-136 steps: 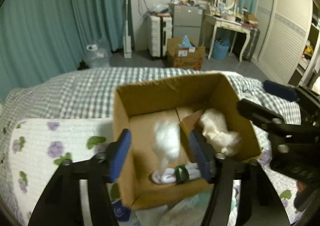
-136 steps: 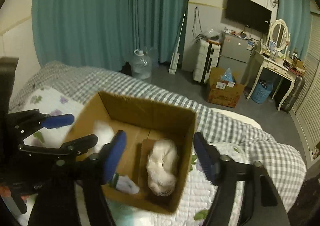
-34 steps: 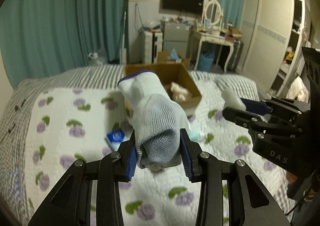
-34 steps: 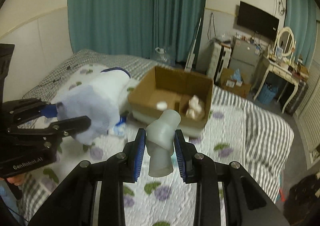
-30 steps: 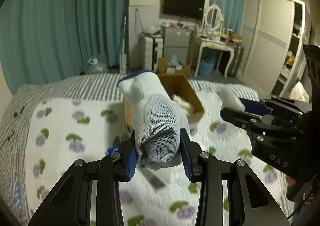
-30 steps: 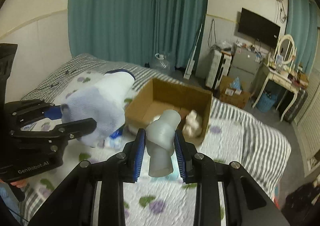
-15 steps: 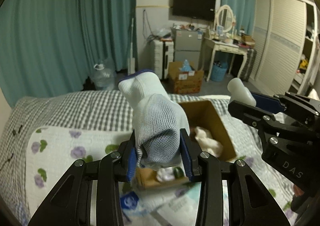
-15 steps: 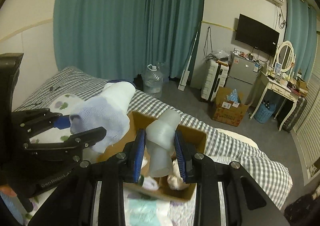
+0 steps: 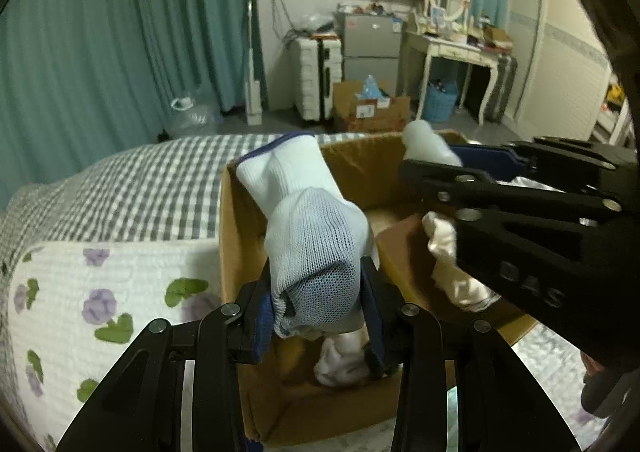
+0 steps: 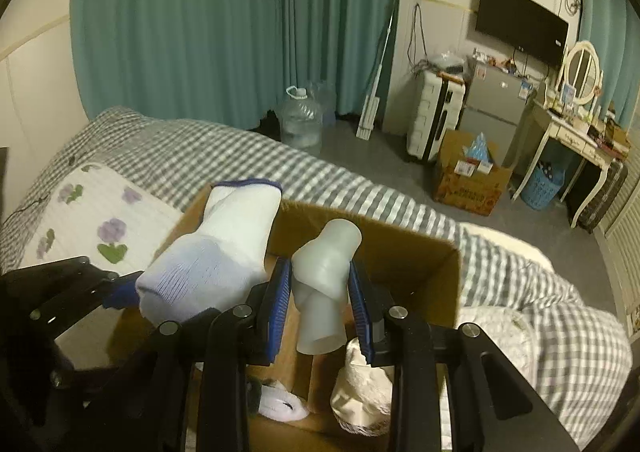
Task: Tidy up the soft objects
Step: 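Carry both items into the box and release them, then grasp the cleansing towel bag with the right tool while the left grasps the blue tissue pack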
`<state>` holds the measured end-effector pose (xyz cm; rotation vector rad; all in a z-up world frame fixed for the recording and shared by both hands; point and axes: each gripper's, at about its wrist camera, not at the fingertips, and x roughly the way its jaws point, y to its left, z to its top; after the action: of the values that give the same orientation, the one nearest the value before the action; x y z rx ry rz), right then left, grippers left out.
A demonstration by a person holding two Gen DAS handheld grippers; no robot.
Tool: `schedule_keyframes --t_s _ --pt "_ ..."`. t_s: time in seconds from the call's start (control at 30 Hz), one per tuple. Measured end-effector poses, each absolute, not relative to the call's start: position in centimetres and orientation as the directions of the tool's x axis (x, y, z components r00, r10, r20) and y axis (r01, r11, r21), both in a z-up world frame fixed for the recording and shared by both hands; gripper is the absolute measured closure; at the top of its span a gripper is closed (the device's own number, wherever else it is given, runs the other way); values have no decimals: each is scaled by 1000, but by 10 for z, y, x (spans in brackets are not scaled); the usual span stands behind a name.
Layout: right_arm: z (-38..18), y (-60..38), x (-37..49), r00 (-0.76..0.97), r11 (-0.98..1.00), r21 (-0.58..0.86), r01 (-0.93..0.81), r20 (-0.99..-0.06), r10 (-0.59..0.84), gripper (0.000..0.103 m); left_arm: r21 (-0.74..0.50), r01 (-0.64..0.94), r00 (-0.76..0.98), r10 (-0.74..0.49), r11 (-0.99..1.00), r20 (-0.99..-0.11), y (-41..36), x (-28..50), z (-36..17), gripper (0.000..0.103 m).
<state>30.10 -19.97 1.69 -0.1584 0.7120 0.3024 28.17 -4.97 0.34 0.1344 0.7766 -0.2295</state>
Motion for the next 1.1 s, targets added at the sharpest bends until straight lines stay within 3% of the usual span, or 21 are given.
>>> schedule_keyframes --t_s 0.1,0.13,0.17,0.23,0.3,0.37,0.53,0.6,0.7,0.87,1.1 --pt "16 -206 301 727 953 -19 -301 -652 216 70 29 267 690 -170 963 -704 -50 277 6 58" --pt "17 -211 299 727 956 -14 -294 -652 214 56 26 271 691 -176 962 -702 -50 275 8 56" --pt "21 -213 296 736 961 -12 -275 -646 202 33 27 269 696 -175 963 -697 -50 271 11 52" --pt "37 -222 284 773 971 -10 -238 -608 183 24 17 268 708 -185 963 -682 -49 260 19 40" --pt "59 -231 267 787 976 -9 -218 -594 170 24 15 253 728 -180 967 -661 -45 246 34 26" --pt "77 -237 252 799 978 -11 -208 -578 163 23 25 246 746 -172 969 -643 -43 231 47 23" --pt "128 -246 193 828 980 -34 -194 -542 145 6 14 214 790 -164 977 -591 -27 179 98 11" --pt "145 -249 167 829 980 -38 -195 -540 144 1 8 201 807 -161 980 -569 -22 158 115 0" --pt "160 -251 135 834 980 -48 -193 -534 138 0 6 182 833 -151 983 -532 -11 125 133 0" --pt "151 -247 103 813 977 -69 -201 -569 127 0 -8 171 818 -147 985 -556 5 102 123 0" --pt "61 -231 107 736 974 -66 -219 -666 120 0 -39 140 743 -131 989 -657 18 108 46 0"
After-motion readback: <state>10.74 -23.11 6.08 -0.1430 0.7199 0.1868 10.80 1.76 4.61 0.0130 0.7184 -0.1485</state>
